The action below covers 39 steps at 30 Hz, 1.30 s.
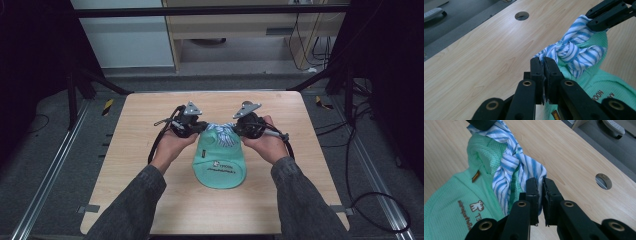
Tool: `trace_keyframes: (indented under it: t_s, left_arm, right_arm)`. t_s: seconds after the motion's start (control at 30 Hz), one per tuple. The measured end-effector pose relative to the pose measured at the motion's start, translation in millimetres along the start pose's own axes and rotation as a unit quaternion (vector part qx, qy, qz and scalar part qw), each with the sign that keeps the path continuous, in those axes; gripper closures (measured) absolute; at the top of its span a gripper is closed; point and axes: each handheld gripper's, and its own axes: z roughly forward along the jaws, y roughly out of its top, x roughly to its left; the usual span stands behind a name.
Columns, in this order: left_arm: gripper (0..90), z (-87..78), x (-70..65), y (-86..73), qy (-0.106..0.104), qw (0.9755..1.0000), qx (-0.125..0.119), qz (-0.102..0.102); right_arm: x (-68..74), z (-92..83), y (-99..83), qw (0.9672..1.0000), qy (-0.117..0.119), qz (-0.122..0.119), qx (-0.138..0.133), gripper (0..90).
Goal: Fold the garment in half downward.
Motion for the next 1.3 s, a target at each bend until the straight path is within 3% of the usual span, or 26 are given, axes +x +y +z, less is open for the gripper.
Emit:
trace_keyframes:
  t_s: [0.2,0.43,0.53,0.83,1.13,1.3]
  left_arm:
    - [86.6,1.1,-0.2,-1.7,-0.002,1.0000,-0.002,-0.004]
    - [86.7,7.6,10.7,9.7,-0.001,0.9999,-0.003,-0.014]
    - [86.6,6.4,6.3,7.4,0.000,1.0000,0.000,-0.004]
    - [86.3,-0.1,-13.7,-7.5,0.001,0.9999,-0.007,0.012]
    - [86.4,4.4,-8.7,-4.8,-0.019,0.9996,-0.021,-0.003]
    - [86.4,5.1,-13.3,-1.5,-0.013,0.9997,-0.019,0.009]
  right_arm:
    - [4.6,-3.6,-4.5,1.0000,0.002,-0.002,-0.002,83.7]
    - [-8.2,3.2,4.5,0.9999,-0.011,0.010,-0.002,83.7]
    - [-7.0,2.8,3.0,0.9999,-0.010,0.008,-0.003,83.7]
    - [13.9,-0.1,-15.3,0.9999,-0.002,-0.012,-0.007,83.6]
    - [14.3,-8.1,-19.5,0.9999,-0.003,-0.008,-0.015,83.6]
    - [12.9,-11.1,-20.9,0.9998,-0.008,-0.011,-0.014,83.6]
